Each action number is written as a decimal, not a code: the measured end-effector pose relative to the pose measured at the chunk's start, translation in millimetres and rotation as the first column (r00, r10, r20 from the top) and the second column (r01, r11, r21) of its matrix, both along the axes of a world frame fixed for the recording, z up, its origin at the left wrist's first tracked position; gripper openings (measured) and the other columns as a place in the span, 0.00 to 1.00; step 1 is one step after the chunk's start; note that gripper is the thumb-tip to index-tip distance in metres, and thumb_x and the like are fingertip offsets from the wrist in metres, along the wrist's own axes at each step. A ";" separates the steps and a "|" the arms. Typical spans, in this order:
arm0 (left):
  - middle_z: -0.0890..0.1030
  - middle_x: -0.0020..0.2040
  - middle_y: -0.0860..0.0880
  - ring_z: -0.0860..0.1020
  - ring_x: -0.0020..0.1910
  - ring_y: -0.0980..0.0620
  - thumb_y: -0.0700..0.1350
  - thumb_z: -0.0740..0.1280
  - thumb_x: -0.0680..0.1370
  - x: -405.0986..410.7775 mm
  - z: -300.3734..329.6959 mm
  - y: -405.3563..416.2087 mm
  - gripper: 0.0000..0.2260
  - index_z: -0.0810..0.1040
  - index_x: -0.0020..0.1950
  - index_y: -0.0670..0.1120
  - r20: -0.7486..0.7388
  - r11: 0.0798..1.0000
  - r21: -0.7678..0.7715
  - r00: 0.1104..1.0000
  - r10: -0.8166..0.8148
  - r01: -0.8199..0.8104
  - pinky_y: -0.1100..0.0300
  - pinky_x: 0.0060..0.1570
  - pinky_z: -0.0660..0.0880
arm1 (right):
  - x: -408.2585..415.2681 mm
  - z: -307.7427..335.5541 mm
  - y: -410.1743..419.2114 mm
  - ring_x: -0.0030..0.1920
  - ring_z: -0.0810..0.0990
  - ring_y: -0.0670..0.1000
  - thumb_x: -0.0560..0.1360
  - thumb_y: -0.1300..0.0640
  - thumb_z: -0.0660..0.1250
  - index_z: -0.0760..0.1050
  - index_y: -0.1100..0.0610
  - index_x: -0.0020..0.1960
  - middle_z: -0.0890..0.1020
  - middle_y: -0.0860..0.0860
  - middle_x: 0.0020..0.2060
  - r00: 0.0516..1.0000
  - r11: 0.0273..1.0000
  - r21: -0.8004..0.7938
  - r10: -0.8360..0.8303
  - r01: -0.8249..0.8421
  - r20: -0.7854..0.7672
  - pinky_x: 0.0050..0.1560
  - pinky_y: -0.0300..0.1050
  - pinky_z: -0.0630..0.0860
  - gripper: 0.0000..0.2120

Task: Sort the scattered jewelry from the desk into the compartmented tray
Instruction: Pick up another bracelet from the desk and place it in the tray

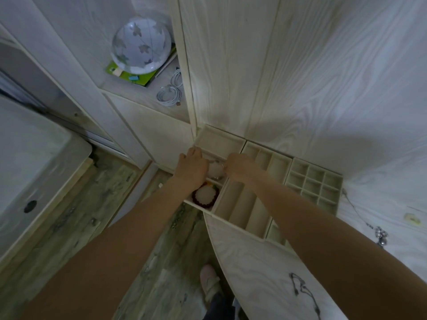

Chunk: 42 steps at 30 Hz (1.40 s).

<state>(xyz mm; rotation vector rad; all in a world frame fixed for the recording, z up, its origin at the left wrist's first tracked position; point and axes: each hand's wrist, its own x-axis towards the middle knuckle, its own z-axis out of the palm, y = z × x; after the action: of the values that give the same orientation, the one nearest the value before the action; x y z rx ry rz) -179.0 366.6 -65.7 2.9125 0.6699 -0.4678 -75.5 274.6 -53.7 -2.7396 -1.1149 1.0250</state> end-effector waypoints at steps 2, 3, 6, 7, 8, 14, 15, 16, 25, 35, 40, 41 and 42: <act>0.67 0.61 0.42 0.64 0.63 0.44 0.40 0.62 0.77 2.1 -1.6 -2.2 0.12 0.76 0.60 0.46 -0.004 0.998 -0.070 1.000 -0.004 0.004 0.53 0.57 0.63 | 0.9 1.5 5.6 0.45 0.78 0.54 0.79 0.62 0.56 0.73 0.62 0.56 0.78 0.55 0.45 0.999 0.999 -0.028 0.036 -0.035 0.036 0.39 0.44 0.71 0.10; 0.67 0.61 0.42 0.64 0.63 0.44 0.40 0.61 0.77 3.5 -2.7 -3.5 0.13 0.75 0.61 0.46 -0.006 0.994 -0.109 1.000 -0.012 0.011 0.53 0.58 0.63 | 1.3 1.1 7.7 0.48 0.79 0.55 0.79 0.61 0.57 0.73 0.62 0.57 0.79 0.56 0.48 0.998 0.998 -0.027 0.050 -0.049 0.043 0.41 0.44 0.72 0.10; 0.67 0.60 0.42 0.64 0.63 0.43 0.40 0.59 0.78 8.5 -2.5 -6.4 0.15 0.75 0.64 0.49 -0.011 0.979 -0.201 0.999 -0.051 0.047 0.52 0.58 0.64 | 2.9 2.7 10.2 0.51 0.79 0.55 0.78 0.56 0.59 0.75 0.57 0.61 0.80 0.54 0.53 0.998 0.997 0.045 0.059 -0.060 0.023 0.49 0.45 0.76 0.14; 0.67 0.60 0.42 0.64 0.63 0.43 0.40 0.59 0.78 10.2 -2.1 -7.1 0.16 0.75 0.63 0.50 -0.013 0.971 -0.231 0.998 -0.065 0.060 0.52 0.59 0.63 | 4.5 4.6 8.1 0.53 0.79 0.55 0.79 0.56 0.58 0.76 0.55 0.62 0.80 0.54 0.55 0.998 0.995 0.080 0.056 -0.056 0.007 0.52 0.46 0.76 0.15; 0.68 0.60 0.43 0.64 0.62 0.43 0.40 0.58 0.78 10.7 -1.8 -7.1 0.15 0.76 0.63 0.50 -0.007 0.965 -0.254 0.997 -0.075 0.071 0.52 0.59 0.63 | 6.6 6.2 5.1 0.54 0.79 0.55 0.79 0.56 0.57 0.76 0.55 0.62 0.80 0.53 0.56 0.999 0.993 0.108 0.052 -0.052 0.001 0.53 0.47 0.77 0.15; 0.72 0.60 0.43 0.69 0.59 0.45 0.40 0.59 0.79 10.8 -10.2 6.5 0.13 0.73 0.62 0.43 0.195 0.978 -0.148 0.965 0.177 -0.150 0.55 0.54 0.65 | 3.8 7.8 -9.6 0.44 0.77 0.55 0.78 0.60 0.58 0.76 0.58 0.55 0.79 0.55 0.46 0.982 0.997 0.017 0.069 -0.073 0.179 0.40 0.43 0.71 0.10; 0.72 0.59 0.43 0.69 0.59 0.44 0.42 0.60 0.79 13.1 -12.3 7.9 0.12 0.74 0.61 0.43 0.177 0.972 -0.135 0.960 0.216 -0.193 0.54 0.56 0.65 | 1.0 6.5 -7.1 0.45 0.78 0.55 0.78 0.60 0.58 0.75 0.59 0.55 0.79 0.55 0.47 0.974 0.995 0.006 0.097 -0.100 0.204 0.40 0.43 0.72 0.09; 0.72 0.59 0.43 0.70 0.58 0.44 0.44 0.61 0.79 15.7 -14.0 9.0 0.11 0.76 0.59 0.43 0.153 0.968 -0.123 0.959 0.237 -0.220 0.53 0.56 0.66 | -2.0 5.1 -4.5 0.46 0.79 0.55 0.78 0.61 0.58 0.74 0.59 0.55 0.80 0.55 0.48 0.963 0.991 0.003 0.127 -0.131 0.237 0.40 0.44 0.72 0.08; 0.75 0.52 0.45 0.72 0.53 0.44 0.44 0.64 0.76 19.2 -12.5 9.4 0.04 0.76 0.48 0.45 0.106 0.962 -0.111 0.959 0.263 -0.251 0.52 0.52 0.63 | -15.0 1.8 17.9 0.52 0.80 0.56 0.77 0.65 0.59 0.75 0.59 0.55 0.80 0.55 0.51 0.847 0.937 -0.034 0.329 -0.347 0.418 0.45 0.46 0.74 0.09; 0.77 0.49 0.44 0.73 0.51 0.45 0.47 0.64 0.76 17.4 -11.8 13.0 0.08 0.68 0.43 0.46 0.094 0.937 -0.153 0.940 0.329 -0.313 0.56 0.48 0.61 | -5.9 -0.9 9.8 0.51 0.79 0.55 0.77 0.64 0.59 0.73 0.60 0.56 0.79 0.56 0.51 0.860 0.941 -0.064 0.330 -0.332 0.389 0.42 0.45 0.71 0.10; 0.78 0.47 0.44 0.74 0.50 0.45 0.50 0.65 0.76 15.1 -12.6 14.8 0.10 0.70 0.42 0.44 0.067 0.912 -0.198 0.924 0.378 -0.359 0.55 0.50 0.64 | -9.6 -1.6 18.2 0.53 0.79 0.56 0.77 0.65 0.58 0.73 0.60 0.57 0.79 0.56 0.52 0.839 0.928 -0.043 0.355 -0.371 0.413 0.42 0.45 0.71 0.11; 0.78 0.46 0.45 0.75 0.49 0.45 0.51 0.65 0.76 14.3 -11.6 13.3 0.12 0.68 0.39 0.44 0.051 0.914 -0.195 0.927 0.372 -0.356 0.54 0.50 0.65 | -9.0 -0.9 19.1 0.53 0.79 0.56 0.77 0.65 0.58 0.74 0.60 0.56 0.79 0.56 0.52 0.834 0.923 -0.020 0.356 -0.384 0.422 0.42 0.45 0.70 0.10; 0.77 0.43 0.45 0.75 0.48 0.45 0.51 0.65 0.75 13.9 -10.0 11.6 0.14 0.66 0.35 0.45 0.042 0.915 -0.197 0.930 0.366 -0.351 0.54 0.49 0.65 | -6.5 -0.1 20.7 0.52 0.79 0.56 0.78 0.65 0.58 0.74 0.60 0.55 0.79 0.56 0.51 0.827 0.917 0.005 0.358 -0.400 0.433 0.41 0.44 0.68 0.09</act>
<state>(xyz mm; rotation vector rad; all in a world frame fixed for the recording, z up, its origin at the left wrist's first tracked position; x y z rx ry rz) -165.1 378.1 -75.7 2.5382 1.0597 -0.3478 -82.1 295.3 -53.8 -2.7968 -1.7761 0.3578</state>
